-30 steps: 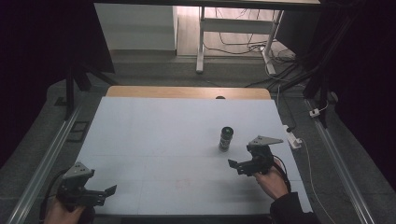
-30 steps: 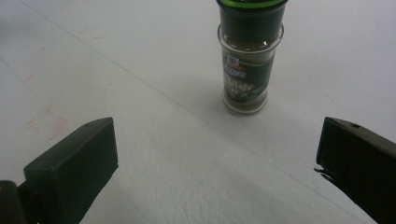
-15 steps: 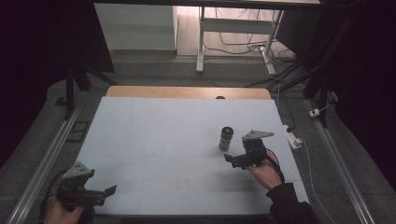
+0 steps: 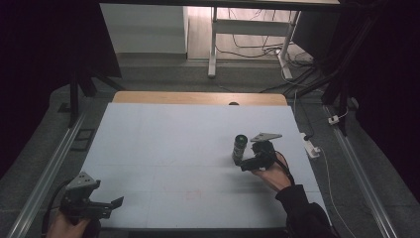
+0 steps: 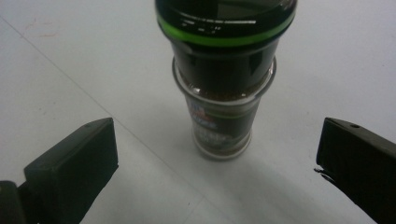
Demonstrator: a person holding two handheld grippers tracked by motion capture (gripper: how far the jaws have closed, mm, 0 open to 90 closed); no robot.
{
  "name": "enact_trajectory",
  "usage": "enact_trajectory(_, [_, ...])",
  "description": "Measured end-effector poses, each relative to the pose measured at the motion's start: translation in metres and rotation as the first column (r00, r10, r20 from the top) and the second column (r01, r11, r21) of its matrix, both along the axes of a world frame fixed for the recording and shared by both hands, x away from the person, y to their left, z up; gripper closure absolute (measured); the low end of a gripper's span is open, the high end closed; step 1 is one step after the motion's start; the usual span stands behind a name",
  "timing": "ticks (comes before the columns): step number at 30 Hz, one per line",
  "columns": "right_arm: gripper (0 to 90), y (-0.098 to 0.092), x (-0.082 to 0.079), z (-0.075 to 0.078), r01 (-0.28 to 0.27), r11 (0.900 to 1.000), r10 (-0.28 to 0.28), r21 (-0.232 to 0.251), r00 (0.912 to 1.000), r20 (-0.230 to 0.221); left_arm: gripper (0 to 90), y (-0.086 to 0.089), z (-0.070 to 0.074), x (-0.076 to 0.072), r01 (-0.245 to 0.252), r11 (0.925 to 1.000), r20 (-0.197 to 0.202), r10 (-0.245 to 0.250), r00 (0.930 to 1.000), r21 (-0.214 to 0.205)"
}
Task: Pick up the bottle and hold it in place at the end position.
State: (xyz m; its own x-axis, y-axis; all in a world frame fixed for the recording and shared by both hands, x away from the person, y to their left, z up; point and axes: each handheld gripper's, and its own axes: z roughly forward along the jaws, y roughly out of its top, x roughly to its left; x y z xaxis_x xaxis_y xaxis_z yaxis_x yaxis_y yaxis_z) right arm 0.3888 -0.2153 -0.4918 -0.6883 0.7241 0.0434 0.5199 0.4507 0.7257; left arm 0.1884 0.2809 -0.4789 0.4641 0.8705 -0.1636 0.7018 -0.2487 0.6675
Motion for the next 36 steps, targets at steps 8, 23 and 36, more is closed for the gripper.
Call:
enact_trajectory(8, [0.0,0.007,0.012,-0.009,-0.021,0.9996,0.021,-0.020,0.9998,-0.005,0.0,0.000,0.000,0.000,0.001,1.0000,0.000,-0.001,1.0000,0.000])
enact_trajectory(23, [27.2,0.009,0.021,-0.013,-0.064,0.9975,0.066,-0.028,0.9967,0.047,0.0,-0.001,0.000,0.000,0.005,1.0000,0.000,-0.005,1.0000,0.006])
enact_trajectory(36, [52.1,0.010,0.021,-0.016,-0.098,0.9925,0.100,-0.072,0.9947,0.023,0.0,-0.001,0.000,0.000,0.009,0.9999,-0.001,-0.009,1.0000,0.009])
